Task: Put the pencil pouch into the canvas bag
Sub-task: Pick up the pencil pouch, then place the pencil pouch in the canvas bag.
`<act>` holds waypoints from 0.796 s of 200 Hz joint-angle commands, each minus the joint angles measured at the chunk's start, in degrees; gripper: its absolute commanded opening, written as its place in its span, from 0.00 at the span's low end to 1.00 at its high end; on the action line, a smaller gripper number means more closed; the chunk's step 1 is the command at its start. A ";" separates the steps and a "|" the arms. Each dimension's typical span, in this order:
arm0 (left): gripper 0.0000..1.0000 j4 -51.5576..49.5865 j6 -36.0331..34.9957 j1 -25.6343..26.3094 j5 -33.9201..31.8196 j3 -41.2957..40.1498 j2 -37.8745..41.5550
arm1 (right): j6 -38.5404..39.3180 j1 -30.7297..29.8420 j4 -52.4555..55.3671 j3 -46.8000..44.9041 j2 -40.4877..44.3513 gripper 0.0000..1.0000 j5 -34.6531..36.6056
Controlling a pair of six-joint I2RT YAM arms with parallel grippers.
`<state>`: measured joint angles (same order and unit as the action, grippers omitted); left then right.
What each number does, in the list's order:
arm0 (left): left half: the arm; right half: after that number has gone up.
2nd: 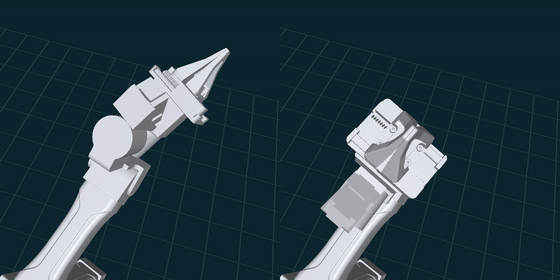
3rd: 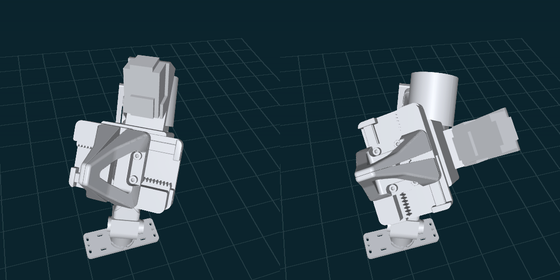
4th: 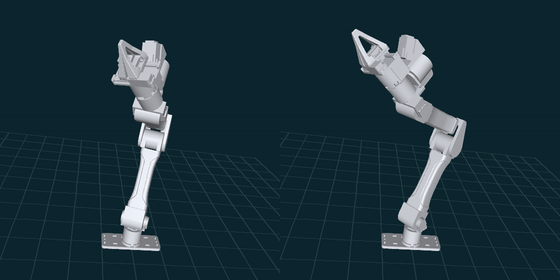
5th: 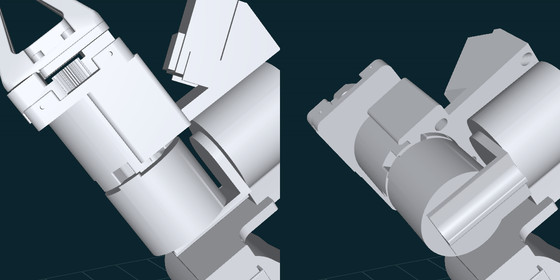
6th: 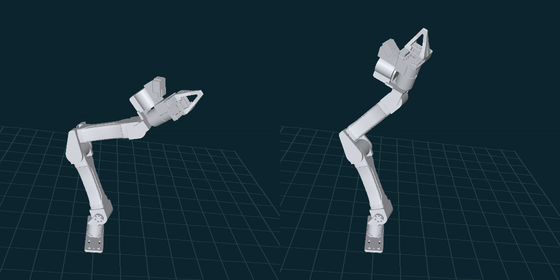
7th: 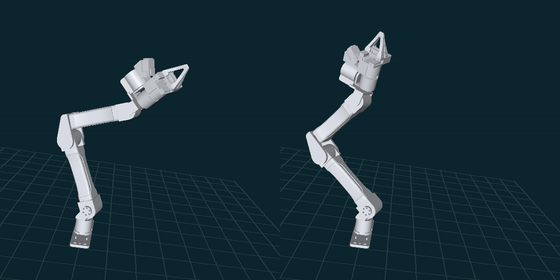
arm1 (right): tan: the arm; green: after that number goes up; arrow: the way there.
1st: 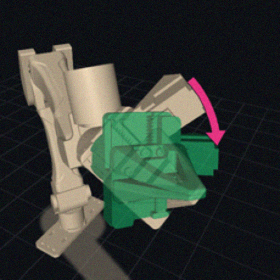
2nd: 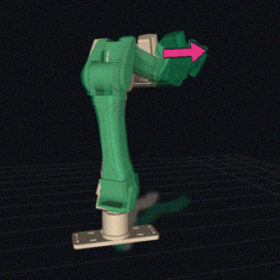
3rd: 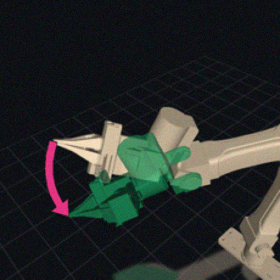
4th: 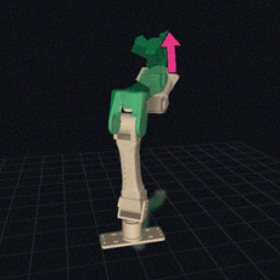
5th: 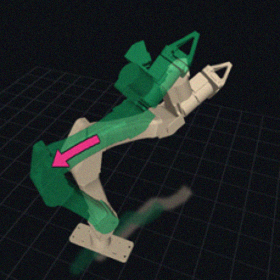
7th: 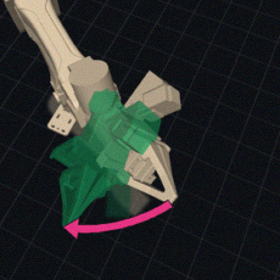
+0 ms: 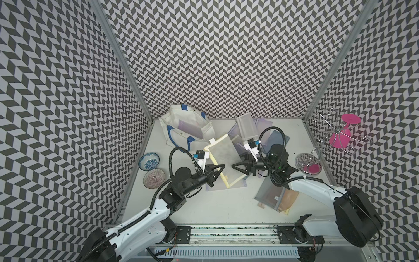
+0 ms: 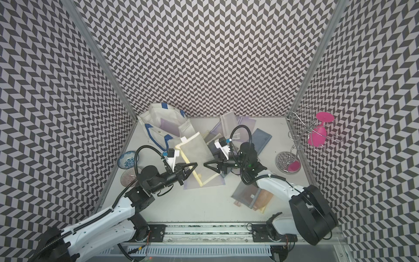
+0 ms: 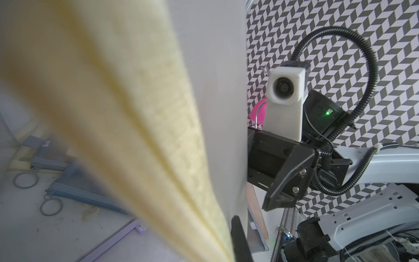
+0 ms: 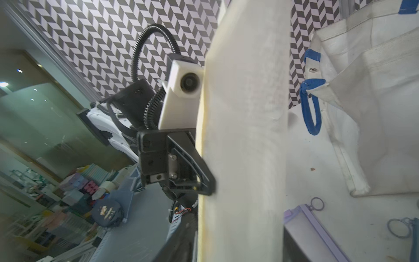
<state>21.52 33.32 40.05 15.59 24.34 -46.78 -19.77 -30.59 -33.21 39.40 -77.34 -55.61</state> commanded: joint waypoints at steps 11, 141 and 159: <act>0.00 -14.46 1.53 -3.38 -6.81 5.20 3.49 | 1.00 0.82 1.52 -0.31 2.21 0.99 7.88; 0.00 -25.23 5.54 -42.71 1.61 37.45 -19.40 | 5.43 1.93 4.84 -5.09 12.15 0.99 26.62; 0.00 -24.46 3.64 -42.60 -1.05 40.84 -24.07 | 5.44 1.94 4.52 -5.27 12.38 0.99 26.87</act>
<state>-4.82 38.41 -2.37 16.88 60.93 -66.54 -15.33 -28.95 -26.09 34.26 -65.69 -30.11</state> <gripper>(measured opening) 0.048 0.992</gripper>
